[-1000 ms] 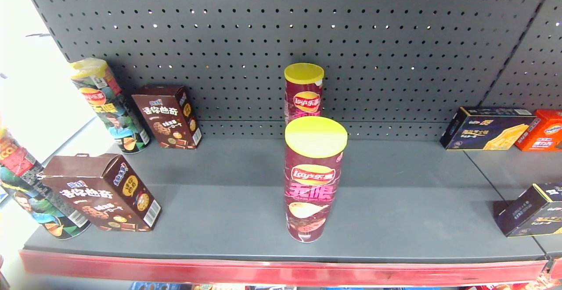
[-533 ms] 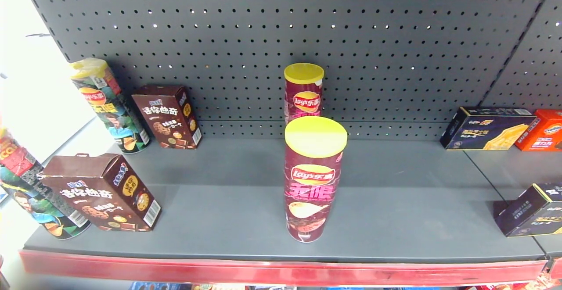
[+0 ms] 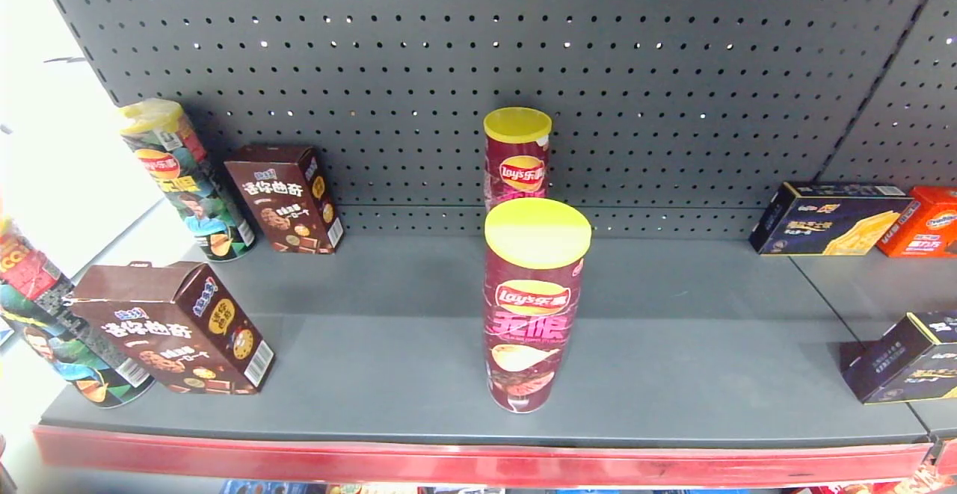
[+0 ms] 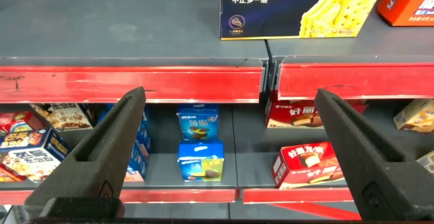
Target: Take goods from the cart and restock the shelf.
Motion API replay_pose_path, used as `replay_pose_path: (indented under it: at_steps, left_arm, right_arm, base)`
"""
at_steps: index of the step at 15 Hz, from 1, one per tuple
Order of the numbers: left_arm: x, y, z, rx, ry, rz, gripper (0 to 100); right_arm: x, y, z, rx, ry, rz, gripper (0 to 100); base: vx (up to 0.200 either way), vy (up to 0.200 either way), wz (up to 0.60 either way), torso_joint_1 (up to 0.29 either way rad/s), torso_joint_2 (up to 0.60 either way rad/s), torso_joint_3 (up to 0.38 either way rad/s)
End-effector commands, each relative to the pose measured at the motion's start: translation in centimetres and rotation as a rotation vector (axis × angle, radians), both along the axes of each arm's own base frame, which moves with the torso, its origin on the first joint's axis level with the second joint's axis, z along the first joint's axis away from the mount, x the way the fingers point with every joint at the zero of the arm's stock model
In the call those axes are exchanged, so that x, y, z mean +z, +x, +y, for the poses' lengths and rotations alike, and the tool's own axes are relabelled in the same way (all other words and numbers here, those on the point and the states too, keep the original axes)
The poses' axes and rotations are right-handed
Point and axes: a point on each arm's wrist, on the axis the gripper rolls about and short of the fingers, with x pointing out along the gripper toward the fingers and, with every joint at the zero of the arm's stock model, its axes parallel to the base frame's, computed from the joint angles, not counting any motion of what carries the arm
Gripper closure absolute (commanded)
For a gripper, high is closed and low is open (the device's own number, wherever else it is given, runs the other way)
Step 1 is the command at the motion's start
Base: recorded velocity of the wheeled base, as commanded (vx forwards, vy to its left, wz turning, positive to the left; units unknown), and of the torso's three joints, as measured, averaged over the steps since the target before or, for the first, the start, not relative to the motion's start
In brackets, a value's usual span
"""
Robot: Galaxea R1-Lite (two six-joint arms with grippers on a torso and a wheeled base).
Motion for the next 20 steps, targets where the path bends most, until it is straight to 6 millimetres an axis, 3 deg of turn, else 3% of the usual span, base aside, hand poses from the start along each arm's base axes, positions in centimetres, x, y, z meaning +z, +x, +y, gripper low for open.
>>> replay_pose_path:
  at_steps: [1, 20]
  left_arm:
    - [-0.17, -0.68, 0.05, -0.004, -0.01, -0.088, 0]
    - [-0.14, -0.63, 0.07, -0.004, -0.019, -0.083, 0]
  right_arm:
    - [0.03, 0.01, 0.0, 0.001, 0.0, 0.0, 0]
    - [0.03, 0.01, 0.0, 0.001, -0.002, 0.0, 0]
  base:
    - [0.0, 0.0, 0.0, 0.0, 0.0, 0.0]
    - [0.0, 0.0, 0.0, 0.0, 0.0, 0.0]
